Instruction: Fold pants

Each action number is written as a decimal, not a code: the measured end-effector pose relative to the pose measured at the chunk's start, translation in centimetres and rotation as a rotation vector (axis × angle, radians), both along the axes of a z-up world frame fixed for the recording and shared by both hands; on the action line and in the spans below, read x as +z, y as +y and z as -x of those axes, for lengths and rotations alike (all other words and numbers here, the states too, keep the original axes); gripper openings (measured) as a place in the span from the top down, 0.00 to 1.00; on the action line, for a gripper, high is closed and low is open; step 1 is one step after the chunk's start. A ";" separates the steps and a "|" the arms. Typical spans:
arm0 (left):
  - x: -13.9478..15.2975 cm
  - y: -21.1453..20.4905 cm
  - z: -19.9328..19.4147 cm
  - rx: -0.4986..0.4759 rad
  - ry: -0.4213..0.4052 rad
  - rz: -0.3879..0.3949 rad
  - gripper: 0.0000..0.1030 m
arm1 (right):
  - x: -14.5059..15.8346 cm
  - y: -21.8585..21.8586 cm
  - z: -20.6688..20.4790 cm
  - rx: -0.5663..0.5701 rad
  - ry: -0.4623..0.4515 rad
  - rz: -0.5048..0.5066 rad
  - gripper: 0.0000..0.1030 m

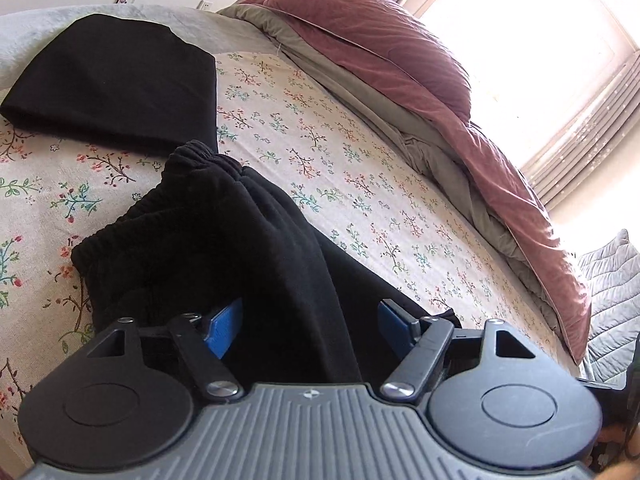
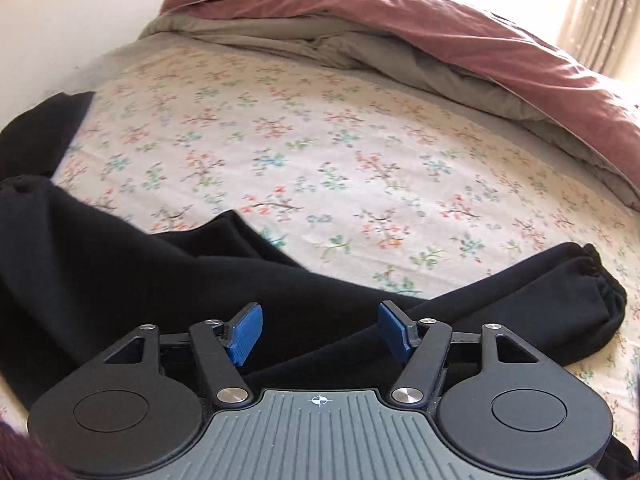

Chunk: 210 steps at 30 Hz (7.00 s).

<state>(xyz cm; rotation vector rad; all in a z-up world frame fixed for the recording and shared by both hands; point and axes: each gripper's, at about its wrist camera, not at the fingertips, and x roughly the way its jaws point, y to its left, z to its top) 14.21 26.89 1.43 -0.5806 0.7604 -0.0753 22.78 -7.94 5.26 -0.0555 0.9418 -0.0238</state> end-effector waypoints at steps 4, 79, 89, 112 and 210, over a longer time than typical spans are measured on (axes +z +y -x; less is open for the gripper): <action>0.2 0.3 -0.1 0.049 0.006 -0.014 0.38 | -2.2 -3.7 -2.8 -0.157 0.022 0.021 0.35; 1.6 -16.9 6.2 -0.388 0.063 -0.384 0.05 | -2.4 -21.0 22.6 -0.438 -0.147 -0.089 0.18; -1.9 -31.8 4.4 -0.645 0.041 -0.332 0.03 | -4.6 -26.5 23.5 -0.373 -0.116 -0.171 0.17; 1.1 -46.7 5.7 -0.938 -0.368 -0.062 0.88 | -3.9 -35.3 28.4 -0.495 -0.189 -0.402 0.38; -1.1 -25.5 5.4 -0.681 -0.203 -0.524 0.24 | -4.2 -32.5 31.0 -0.553 -0.129 -0.195 0.41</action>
